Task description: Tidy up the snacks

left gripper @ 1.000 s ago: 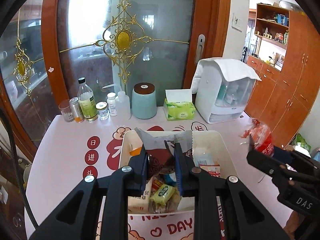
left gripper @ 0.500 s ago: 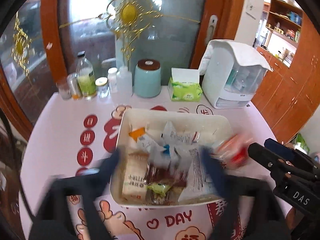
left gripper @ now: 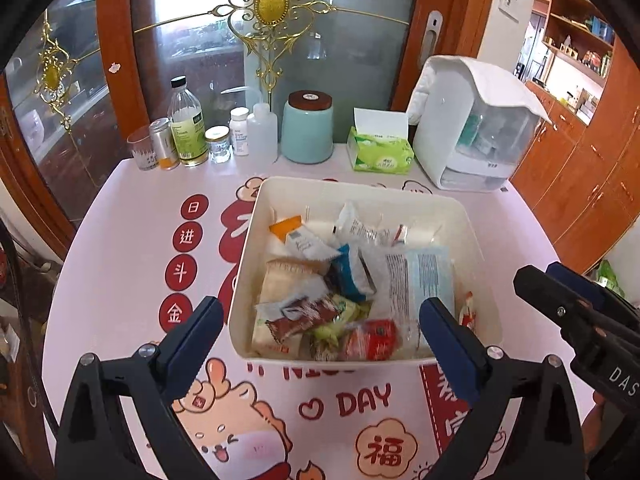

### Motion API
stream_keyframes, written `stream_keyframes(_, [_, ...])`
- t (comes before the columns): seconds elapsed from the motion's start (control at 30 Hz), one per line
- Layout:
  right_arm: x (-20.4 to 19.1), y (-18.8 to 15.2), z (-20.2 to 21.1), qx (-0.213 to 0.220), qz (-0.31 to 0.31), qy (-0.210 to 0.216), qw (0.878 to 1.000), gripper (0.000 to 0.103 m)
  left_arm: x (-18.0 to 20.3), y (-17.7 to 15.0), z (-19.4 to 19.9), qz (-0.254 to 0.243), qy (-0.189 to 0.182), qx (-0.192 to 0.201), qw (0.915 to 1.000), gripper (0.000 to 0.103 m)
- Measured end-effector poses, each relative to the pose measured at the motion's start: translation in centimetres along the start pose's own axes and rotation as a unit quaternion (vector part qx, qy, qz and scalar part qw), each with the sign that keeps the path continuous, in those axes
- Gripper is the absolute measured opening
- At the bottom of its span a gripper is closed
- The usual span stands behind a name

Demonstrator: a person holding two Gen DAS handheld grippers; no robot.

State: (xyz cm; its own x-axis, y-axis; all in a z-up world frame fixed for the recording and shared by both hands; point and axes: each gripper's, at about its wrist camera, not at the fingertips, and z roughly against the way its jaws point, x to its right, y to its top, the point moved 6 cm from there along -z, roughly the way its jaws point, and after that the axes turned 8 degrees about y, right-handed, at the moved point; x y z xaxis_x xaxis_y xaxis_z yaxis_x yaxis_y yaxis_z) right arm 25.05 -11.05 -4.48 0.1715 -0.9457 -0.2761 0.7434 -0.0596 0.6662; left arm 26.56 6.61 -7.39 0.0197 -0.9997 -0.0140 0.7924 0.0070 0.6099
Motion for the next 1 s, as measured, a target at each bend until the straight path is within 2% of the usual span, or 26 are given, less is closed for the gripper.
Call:
stream_keyframes(0.53, [-0.8, -4.9, 4.2, -0.017, -0.016, 0.006, 1.000, 0.065, 0.7, -3.5, 5.6, -0.027, 0.027, 0.012, 0.9992, 0.098])
stream_keyframes(1.0, [-2.8, -10.7, 8.2, -0.050, 0.001, 0.018, 0.999, 0.065, -0.9, -10.2, 10.6, -0.014, 0.056, -0.014, 0.9982, 0.098])
